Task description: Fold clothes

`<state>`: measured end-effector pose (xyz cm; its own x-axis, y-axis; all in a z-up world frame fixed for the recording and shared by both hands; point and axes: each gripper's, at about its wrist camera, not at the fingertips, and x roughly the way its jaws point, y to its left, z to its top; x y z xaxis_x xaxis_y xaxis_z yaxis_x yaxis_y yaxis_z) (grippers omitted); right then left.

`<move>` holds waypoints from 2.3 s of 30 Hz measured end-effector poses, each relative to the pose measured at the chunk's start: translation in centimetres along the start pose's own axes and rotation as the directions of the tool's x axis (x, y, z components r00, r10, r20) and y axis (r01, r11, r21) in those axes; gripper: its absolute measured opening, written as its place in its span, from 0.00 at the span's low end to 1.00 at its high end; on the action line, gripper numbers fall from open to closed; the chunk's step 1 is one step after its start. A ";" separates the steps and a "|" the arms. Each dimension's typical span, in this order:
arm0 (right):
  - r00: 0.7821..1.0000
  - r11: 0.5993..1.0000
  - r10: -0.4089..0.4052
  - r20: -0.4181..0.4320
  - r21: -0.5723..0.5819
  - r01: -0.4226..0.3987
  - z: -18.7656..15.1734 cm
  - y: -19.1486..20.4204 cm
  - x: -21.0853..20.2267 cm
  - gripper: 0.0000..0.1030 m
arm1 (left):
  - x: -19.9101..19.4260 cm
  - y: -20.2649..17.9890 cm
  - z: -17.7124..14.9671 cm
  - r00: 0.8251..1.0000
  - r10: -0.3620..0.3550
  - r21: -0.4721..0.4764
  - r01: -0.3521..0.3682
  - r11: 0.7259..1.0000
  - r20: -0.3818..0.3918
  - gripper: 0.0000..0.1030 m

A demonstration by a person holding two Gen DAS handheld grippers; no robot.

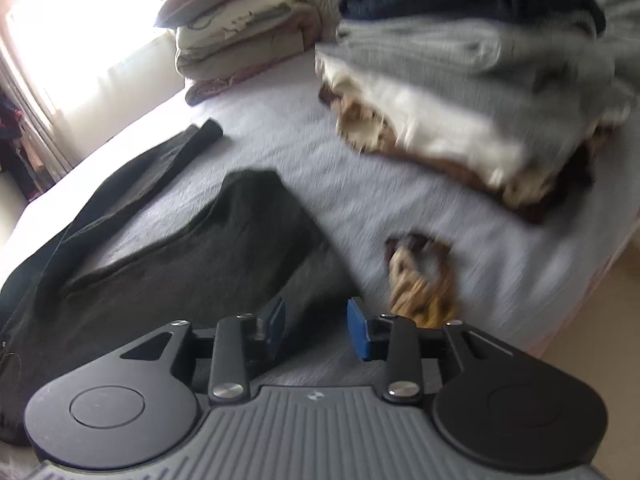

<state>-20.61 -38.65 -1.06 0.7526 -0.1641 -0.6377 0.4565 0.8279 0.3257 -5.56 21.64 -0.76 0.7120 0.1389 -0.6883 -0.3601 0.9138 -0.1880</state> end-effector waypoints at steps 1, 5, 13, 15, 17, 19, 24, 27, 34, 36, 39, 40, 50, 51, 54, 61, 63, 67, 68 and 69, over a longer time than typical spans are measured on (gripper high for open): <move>1.000 1.000 0.009 0.011 -0.003 -0.009 0.5 -0.3 -0.2 0.42 | -0.3 -0.4 0.3 1.000 -0.004 0.013 0.003 1.000 0.016 0.55; 0.999 0.999 0.039 0.031 0.000 -0.039 3.5 -0.6 2.4 0.44 | -1.0 -2.6 1.6 0.996 -0.064 0.036 0.062 0.997 0.059 0.63; 0.990 0.991 0.134 -0.052 0.012 -0.134 7.3 0.4 11.3 0.45 | -0.2 -10.4 2.4 0.965 -0.261 0.144 0.257 0.956 0.005 0.67; 0.986 0.989 0.148 -0.078 0.019 -0.146 7.8 0.3 12.8 0.46 | 0.6 -12.9 1.9 0.955 -0.295 0.179 0.292 0.939 -0.012 0.67; 0.981 0.986 0.165 -0.097 0.042 -0.162 8.3 0.0 14.2 0.46 | 1.5 -15.2 1.1 0.943 -0.330 0.211 0.329 0.921 -0.031 0.67; 0.977 0.979 0.188 -0.102 0.102 -0.178 8.5 -0.5 15.0 0.46 | 2.6 -17.1 0.0 0.929 -0.368 0.239 0.368 0.898 -0.050 0.67; 0.961 0.945 0.265 -0.077 0.221 -0.243 8.9 -1.8 16.1 0.46 | 5.5 -20.0 -2.9 0.924 -0.376 0.293 0.379 0.878 -0.069 0.67; 0.950 0.927 0.305 -0.072 0.252 -0.278 9.2 -2.6 16.8 0.47 | 6.8 -20.9 -3.8 0.927 -0.365 0.300 0.374 0.877 -0.089 0.67; 0.915 0.883 0.398 -0.067 0.300 -0.362 9.4 -3.8 17.4 0.51 | 7.8 -22.4 -4.8 0.967 -0.249 0.383 0.248 0.890 -0.048 0.68; 0.901 0.865 0.430 -0.067 0.317 -0.389 9.5 -4.0 17.8 0.51 | 7.7 -22.8 -4.9 0.970 -0.238 0.395 0.234 0.889 -0.039 0.70; 0.867 0.823 0.494 -0.061 0.355 -0.444 9.6 -4.5 18.0 0.50 | 7.7 -23.0 -5.1 0.972 -0.231 0.405 0.224 0.887 -0.032 0.71; 0.854 0.808 0.517 -0.058 0.365 -0.464 9.6 -4.7 17.9 0.50 | 7.7 -23.0 -5.2 0.973 -0.231 0.408 0.223 0.886 -0.030 0.71; 0.779 0.720 0.626 -0.013 0.393 -0.572 9.7 -5.2 15.4 0.39 | 7.7 -22.7 -5.4 0.972 -0.234 0.409 0.223 0.885 -0.024 0.71; 0.781 0.723 0.625 -0.014 0.389 -0.571 9.8 -5.2 15.3 0.39 | 7.7 -22.7 -5.4 0.972 -0.234 0.410 0.222 0.885 -0.022 0.71; 0.775 0.721 0.632 -0.021 0.381 -0.579 9.9 -4.9 15.0 0.32 | 7.7 -22.8 -5.5 0.972 -0.233 0.412 0.220 0.884 -0.019 0.71; 0.799 0.756 0.601 0.011 0.315 -0.574 10.8 -3.8 14.0 0.25 | 7.8 -22.8 -5.5 0.973 -0.231 0.415 0.216 0.884 -0.016 0.71; 0.828 0.792 0.560 -0.012 0.301 -0.531 10.9 -3.2 14.6 0.25 | 7.8 -22.8 -5.5 0.973 -0.231 0.415 0.217 0.884 -0.015 0.72; 0.894 0.870 0.449 -0.014 0.236 -0.433 10.9 -2.1 15.0 0.14 | 7.8 -22.8 -5.5 0.972 -0.233 0.413 0.219 0.884 -0.016 0.72; 0.906 0.885 0.423 -0.005 0.216 -0.412 11.0 -1.7 14.9 0.11 | 7.8 -22.8 -5.5 0.972 -0.234 0.412 0.219 0.884 -0.016 0.72; 0.916 0.897 0.401 0.004 0.200 -0.393 10.9 -1.7 14.7 0.10 | 7.8 -22.8 -5.5 0.972 -0.234 0.412 0.220 0.884 -0.016 0.72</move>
<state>-5.12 -48.38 -3.40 0.8743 0.1792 -0.4511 0.2087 0.7003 0.6826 4.85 -0.18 -5.69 0.7668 -0.0848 -0.6363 0.0862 0.9959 -0.0289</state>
